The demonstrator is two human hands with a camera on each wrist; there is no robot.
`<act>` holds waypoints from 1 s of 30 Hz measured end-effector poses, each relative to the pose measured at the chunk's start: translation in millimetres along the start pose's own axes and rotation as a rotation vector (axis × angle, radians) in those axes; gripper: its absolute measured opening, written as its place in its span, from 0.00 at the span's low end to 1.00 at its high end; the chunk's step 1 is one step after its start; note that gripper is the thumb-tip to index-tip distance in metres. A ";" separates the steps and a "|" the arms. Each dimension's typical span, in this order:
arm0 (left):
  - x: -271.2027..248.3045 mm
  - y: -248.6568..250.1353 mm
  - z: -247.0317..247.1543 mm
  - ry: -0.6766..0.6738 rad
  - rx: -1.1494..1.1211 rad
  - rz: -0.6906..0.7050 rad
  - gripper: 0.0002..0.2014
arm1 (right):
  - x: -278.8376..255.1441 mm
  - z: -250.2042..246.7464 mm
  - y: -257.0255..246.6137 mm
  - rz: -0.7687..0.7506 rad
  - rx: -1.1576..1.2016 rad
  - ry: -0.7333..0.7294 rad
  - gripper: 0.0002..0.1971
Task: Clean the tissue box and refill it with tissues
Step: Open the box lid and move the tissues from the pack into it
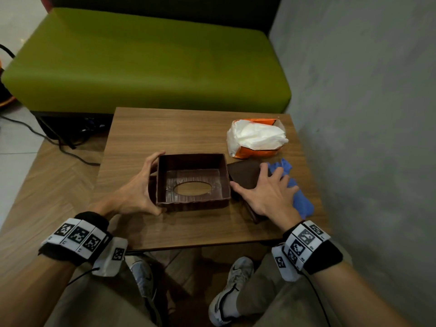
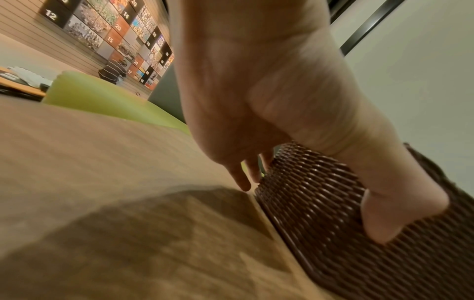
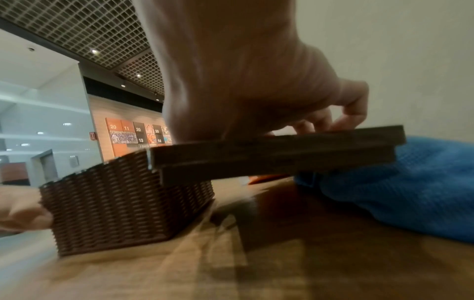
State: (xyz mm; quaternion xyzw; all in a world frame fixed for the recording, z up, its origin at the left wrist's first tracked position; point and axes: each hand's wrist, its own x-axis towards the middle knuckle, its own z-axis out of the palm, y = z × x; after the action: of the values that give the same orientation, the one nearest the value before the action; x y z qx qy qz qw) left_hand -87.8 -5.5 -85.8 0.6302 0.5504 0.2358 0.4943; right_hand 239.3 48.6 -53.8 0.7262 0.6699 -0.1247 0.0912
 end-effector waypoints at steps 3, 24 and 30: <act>0.3 0.8 0.0 -0.007 0.006 0.003 0.72 | 3.8 7.2 -5.3 0.032 -0.031 0.000 0.53; 7.1 39.9 -14.9 0.013 0.071 0.075 0.60 | 55.0 13.4 36.9 -0.594 0.074 0.436 0.21; 26.5 63.2 -13.7 0.205 0.216 0.140 0.39 | 56.4 10.8 36.0 -0.605 0.238 0.559 0.10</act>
State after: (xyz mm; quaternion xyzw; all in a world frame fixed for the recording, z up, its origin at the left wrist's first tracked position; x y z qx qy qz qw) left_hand -62.8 30.1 -31.0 0.6889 0.5751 0.2722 0.3471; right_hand 278.5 95.8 -82.4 0.5082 0.8327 -0.0207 -0.2188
